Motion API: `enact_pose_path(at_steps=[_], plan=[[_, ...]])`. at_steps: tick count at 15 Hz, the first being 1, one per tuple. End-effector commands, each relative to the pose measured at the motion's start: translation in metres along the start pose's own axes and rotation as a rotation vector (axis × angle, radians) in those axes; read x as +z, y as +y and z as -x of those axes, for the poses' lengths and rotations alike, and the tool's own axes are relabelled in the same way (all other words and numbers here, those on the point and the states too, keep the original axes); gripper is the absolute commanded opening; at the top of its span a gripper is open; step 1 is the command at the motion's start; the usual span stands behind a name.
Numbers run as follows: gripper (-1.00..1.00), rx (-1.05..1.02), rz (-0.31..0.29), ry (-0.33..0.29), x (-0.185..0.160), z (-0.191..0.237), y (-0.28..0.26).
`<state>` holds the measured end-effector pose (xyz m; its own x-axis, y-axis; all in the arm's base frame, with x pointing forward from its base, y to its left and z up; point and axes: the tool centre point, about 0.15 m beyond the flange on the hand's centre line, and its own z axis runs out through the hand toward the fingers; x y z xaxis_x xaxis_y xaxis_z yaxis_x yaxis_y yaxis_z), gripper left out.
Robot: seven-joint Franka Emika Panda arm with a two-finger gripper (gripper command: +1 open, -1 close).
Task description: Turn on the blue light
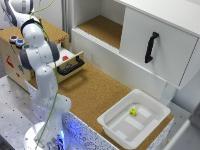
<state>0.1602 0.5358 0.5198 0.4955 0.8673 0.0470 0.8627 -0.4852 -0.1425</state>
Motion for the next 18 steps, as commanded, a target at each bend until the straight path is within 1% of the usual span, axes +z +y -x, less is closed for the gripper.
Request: enact_pose_path(at_steps=[1,2,3,4,8,11,18], plan=[[-1.00,-0.018,0.130,-0.164,-0.003,-0.021,-0.014],[-1.00,-0.015,0.154,-0.156,-0.004,-0.018,-0.013],[-1.00,-0.007,0.148,-0.160,-0.004,-0.014,-0.010],[-1.00,0.001,0.157,-0.158,-0.004,-0.008,-0.007],[-1.00,0.035,0.112,-0.153,0.006,0.006,0.001],[-1.00,0.050,0.087,-0.116,0.016,0.002,0.008],[-1.00,0.089,0.018,-0.138,0.054,0.005,0.025]])
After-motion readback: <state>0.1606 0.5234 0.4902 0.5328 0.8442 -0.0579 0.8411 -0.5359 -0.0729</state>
